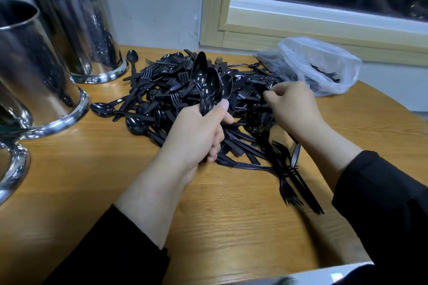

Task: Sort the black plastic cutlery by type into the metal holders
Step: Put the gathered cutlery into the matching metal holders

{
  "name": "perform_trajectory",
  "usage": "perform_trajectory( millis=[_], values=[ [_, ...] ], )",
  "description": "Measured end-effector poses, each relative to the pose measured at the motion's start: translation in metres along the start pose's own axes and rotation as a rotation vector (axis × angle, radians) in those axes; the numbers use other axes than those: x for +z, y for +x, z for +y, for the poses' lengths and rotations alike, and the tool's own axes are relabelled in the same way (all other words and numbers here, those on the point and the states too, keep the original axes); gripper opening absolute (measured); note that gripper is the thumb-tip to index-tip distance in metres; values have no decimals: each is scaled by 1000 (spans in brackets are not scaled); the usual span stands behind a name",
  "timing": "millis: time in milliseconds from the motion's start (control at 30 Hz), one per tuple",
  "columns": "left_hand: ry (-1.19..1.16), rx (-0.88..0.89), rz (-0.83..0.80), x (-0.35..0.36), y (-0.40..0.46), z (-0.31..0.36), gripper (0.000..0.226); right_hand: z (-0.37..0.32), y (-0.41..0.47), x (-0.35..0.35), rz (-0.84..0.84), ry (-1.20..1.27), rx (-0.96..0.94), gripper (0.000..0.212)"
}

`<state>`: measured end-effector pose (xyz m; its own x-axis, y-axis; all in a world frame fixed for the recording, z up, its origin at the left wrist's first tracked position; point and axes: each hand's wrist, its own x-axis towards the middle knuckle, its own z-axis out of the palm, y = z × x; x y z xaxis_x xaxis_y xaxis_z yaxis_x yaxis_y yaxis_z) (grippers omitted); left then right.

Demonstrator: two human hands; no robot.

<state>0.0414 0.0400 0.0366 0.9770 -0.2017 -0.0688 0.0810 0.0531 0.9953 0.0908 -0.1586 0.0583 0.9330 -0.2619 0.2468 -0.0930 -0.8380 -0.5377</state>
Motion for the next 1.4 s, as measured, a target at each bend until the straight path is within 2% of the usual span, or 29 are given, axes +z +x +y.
perform_trajectory(
  millis=[67, 167, 267, 400, 500, 567, 667, 733, 867, 967, 1100, 1233, 1333, 1400],
  values=[
    [-16, 8, 0, 1, -1, 2, 36, -6, -3, -14, 11, 163, 29, 31],
    [-25, 40, 9, 2, 0, 2, 35, -20, -14, -28, -115, 537, 66, 24],
    [-21, 35, -18, 3, -1, 1, 33, -33, -26, -28, -220, 652, -6, 23],
    [-78, -8, -101, 5, -4, 2, 30, -44, -32, -18, -209, 507, -125, 26],
    [-75, -10, -31, 1, -1, 0, 24, -37, -26, -15, -136, 417, -136, 25],
    [-66, -27, 43, -3, 3, 0, 27, -22, -17, -14, -116, 216, -136, 21],
    [-37, -5, 108, -4, 5, 0, 35, -2, -14, -7, -320, -151, -106, 29],
    [-31, 8, 111, -3, 4, 0, 34, 4, -18, 1, -376, -257, -72, 41],
    [-13, 20, 99, -2, 4, 0, 32, 4, -21, 14, -336, -287, -43, 54],
    [-8, 22, 106, -3, 4, -1, 33, 4, -19, 17, -303, -245, -26, 43],
    [-13, 30, 112, -3, 4, -2, 33, 7, -15, 16, -244, -153, -24, 12],
    [-40, 45, 103, -1, 3, -1, 30, 7, -9, 3, -131, -32, -39, 15],
    [-24, 60, 101, 0, 3, -1, 30, 3, -8, -5, -219, -108, -85, 17],
    [-11, 70, 101, 1, 3, -1, 30, 2, -11, -1, -313, -237, -98, 30]
  ],
)
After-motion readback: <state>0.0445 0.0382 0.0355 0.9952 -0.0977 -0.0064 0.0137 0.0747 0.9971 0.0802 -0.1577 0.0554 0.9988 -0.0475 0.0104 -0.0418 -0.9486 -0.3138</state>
